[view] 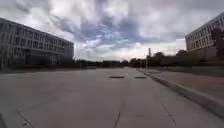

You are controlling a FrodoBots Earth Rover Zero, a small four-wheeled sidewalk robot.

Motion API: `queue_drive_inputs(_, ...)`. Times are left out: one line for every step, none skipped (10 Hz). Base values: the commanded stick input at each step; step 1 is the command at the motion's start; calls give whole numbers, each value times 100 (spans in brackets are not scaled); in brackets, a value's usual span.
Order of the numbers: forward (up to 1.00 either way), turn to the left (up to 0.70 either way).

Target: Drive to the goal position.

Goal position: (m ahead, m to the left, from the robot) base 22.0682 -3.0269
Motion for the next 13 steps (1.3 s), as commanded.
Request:
queue_drive_inputs(100,3)
queue_drive_inputs(100,2)
queue_drive_inputs(100,0)
queue_drive_inputs(100,0)
queue_drive_inputs(100,18)
queue_drive_inputs(100,35)
queue_drive_inputs(100,7)
queue_drive_inputs(100,2)
queue_drive_inputs(100,0)
queue_drive_inputs(100,0)
queue_drive_inputs(100,0)
queue_drive_inputs(100,0)
queue_drive_inputs(100,0)
